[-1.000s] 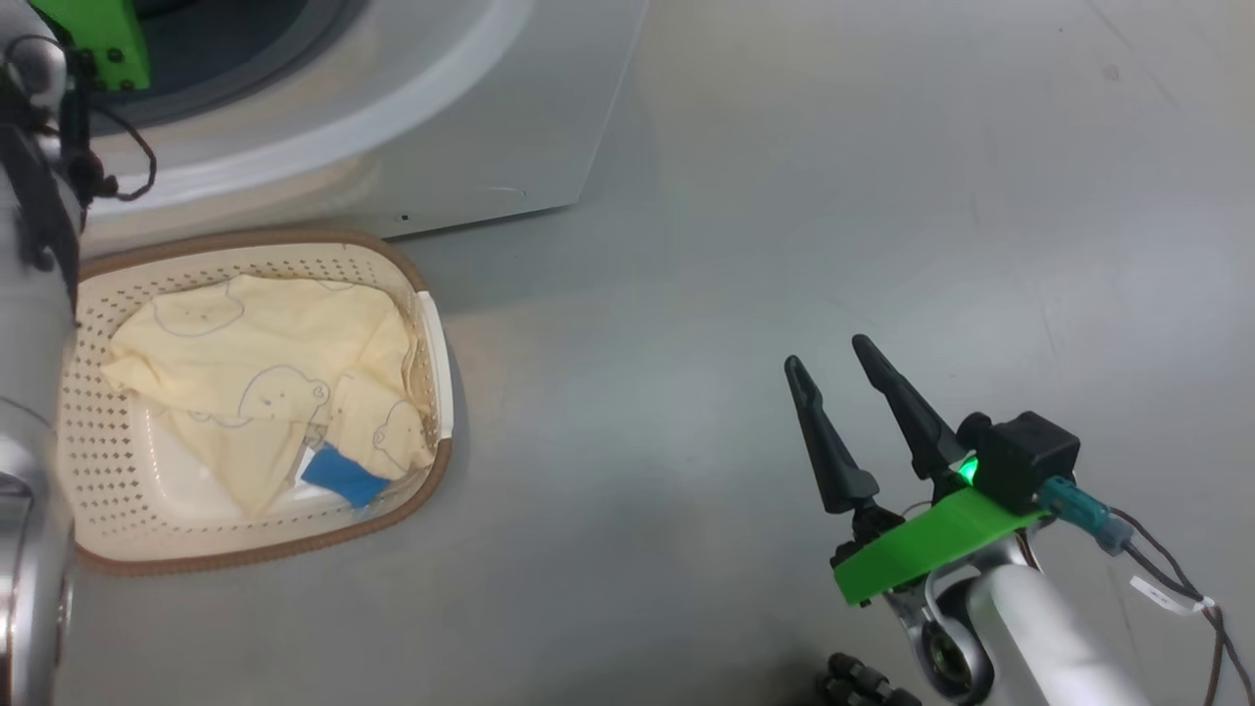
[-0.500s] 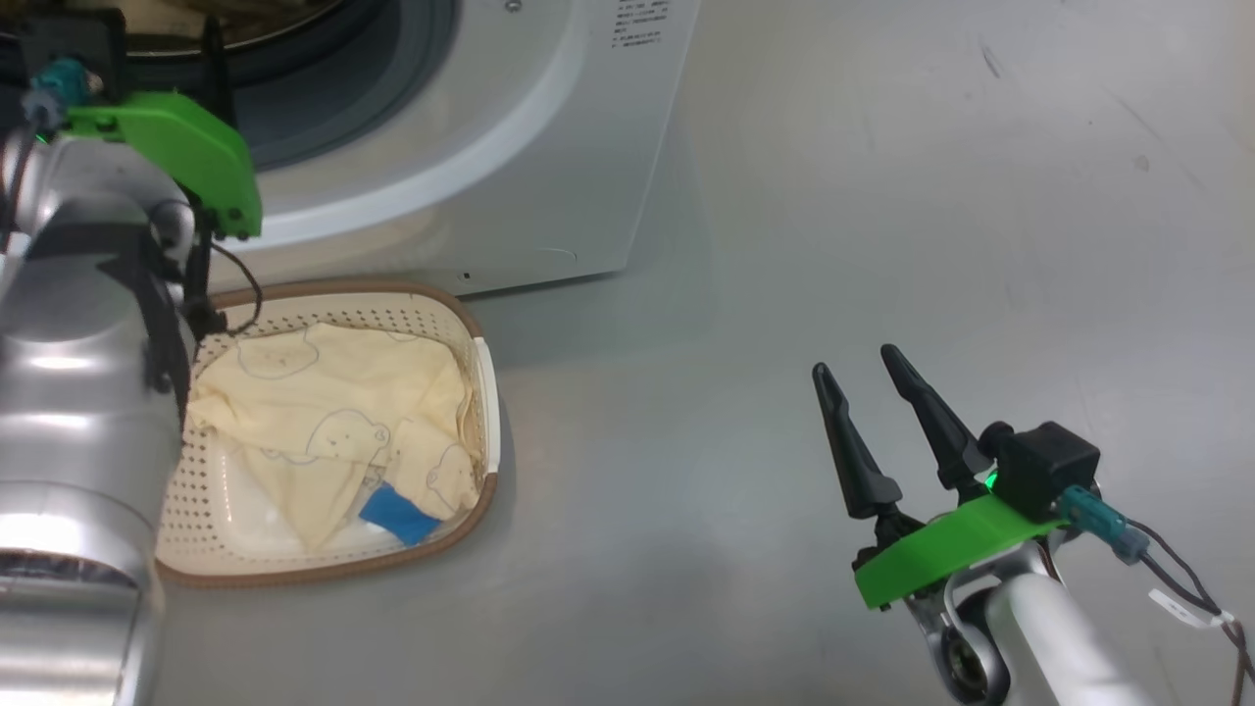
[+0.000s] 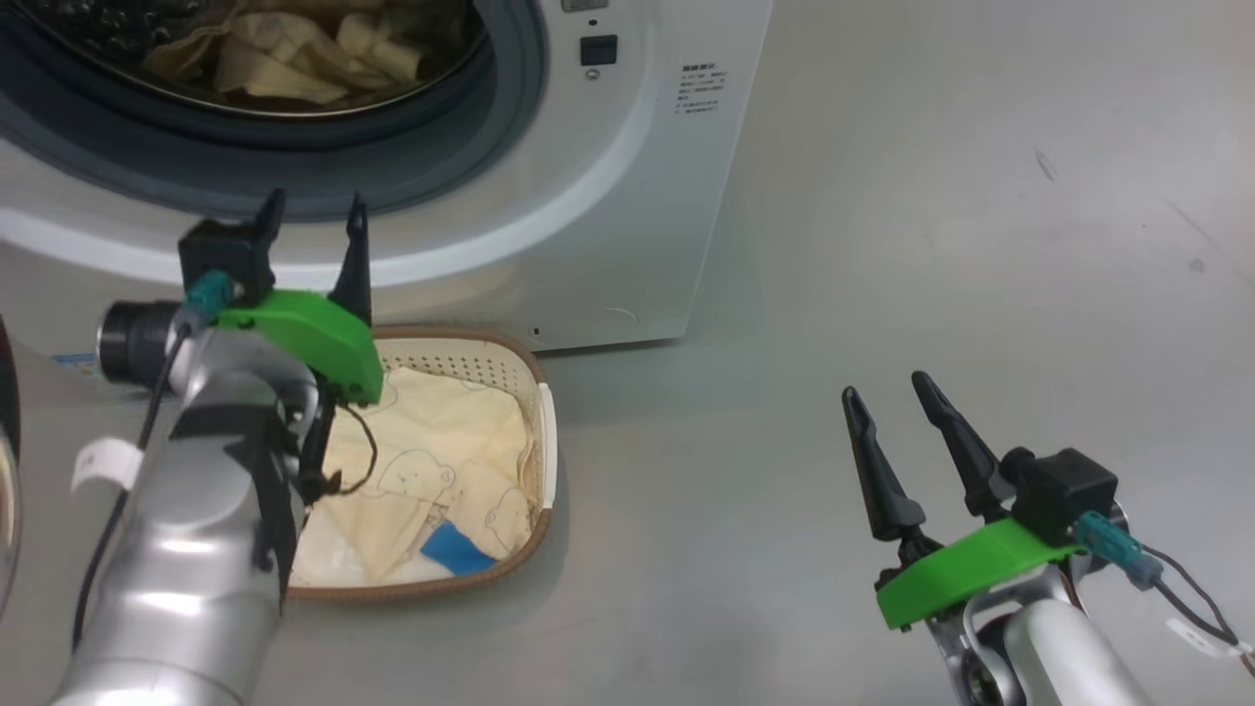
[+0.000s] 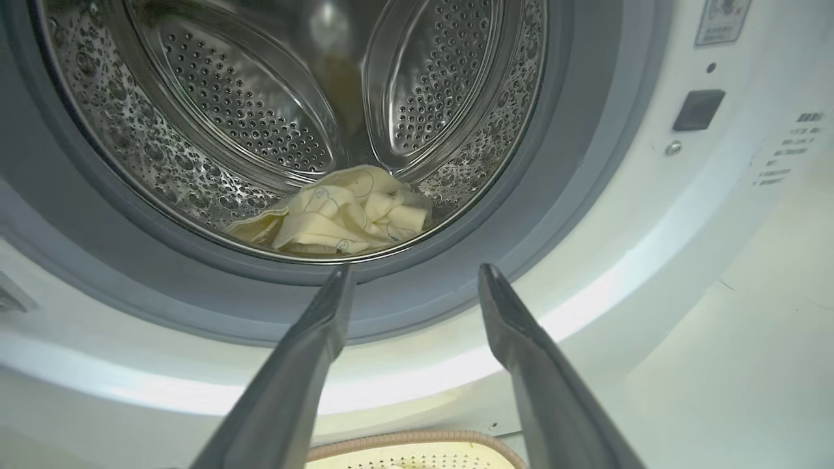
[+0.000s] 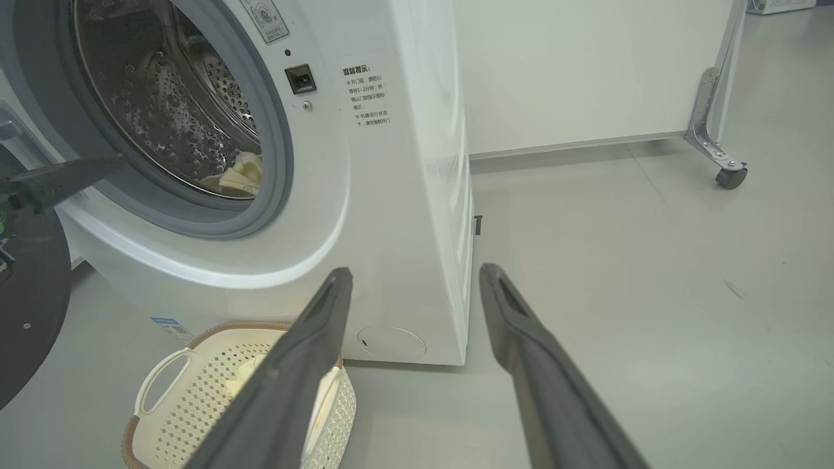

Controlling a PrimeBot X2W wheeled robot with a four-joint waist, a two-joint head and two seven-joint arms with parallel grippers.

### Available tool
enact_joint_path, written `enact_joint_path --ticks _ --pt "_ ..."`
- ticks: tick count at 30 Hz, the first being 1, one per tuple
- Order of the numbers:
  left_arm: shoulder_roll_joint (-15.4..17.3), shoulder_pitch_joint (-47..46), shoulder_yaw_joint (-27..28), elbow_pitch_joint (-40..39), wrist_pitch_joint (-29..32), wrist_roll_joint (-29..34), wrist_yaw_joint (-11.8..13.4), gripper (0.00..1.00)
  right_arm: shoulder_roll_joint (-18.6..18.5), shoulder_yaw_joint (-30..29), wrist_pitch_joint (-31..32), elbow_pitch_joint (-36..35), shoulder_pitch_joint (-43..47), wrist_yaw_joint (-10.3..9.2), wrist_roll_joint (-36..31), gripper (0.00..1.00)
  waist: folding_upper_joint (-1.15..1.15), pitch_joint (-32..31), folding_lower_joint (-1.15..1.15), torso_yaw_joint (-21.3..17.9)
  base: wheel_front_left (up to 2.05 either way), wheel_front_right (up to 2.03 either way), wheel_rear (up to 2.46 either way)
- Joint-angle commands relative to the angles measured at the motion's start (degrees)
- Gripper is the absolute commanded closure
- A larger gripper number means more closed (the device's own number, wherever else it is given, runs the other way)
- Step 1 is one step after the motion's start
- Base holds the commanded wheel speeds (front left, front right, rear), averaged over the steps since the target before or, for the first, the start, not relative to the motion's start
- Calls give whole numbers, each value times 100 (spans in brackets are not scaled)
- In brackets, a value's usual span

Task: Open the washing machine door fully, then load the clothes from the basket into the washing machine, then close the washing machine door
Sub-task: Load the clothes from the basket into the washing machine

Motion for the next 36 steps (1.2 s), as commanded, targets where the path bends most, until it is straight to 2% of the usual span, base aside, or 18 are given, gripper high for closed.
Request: enact_joint_path --ticks 1,10,16,20,28,36 --pt "164 184 181 -344 -79 -31 45 0 -60 64 -37 -149 60 10 -66 0 0 -135 0 112 0 0 0" --pt "64 1784 475 -1688 -80 -155 173 0 -60 -48 -37 -146 184 10 -184 0 0 -445 0 304 0 0 0" --pt "18 2783 856 -2899 -80 -50 374 0 -60 -60 -37 -137 275 10 -196 0 0 -578 0 365 0 0 0" --pt "-16 3383 1073 -3486 -80 84 404 0 -60 -49 -37 -139 315 10 -198 0 0 -645 0 376 0 0 0" --pt "-157 4250 1516 -4295 -81 230 358 0 -60 -58 -37 -143 372 10 -207 0 0 -766 0 374 0 0 0" --pt "-276 4979 1947 -4774 -81 278 312 0 -60 -93 -37 -135 495 10 -215 0 0 -948 0 375 0 0 0"
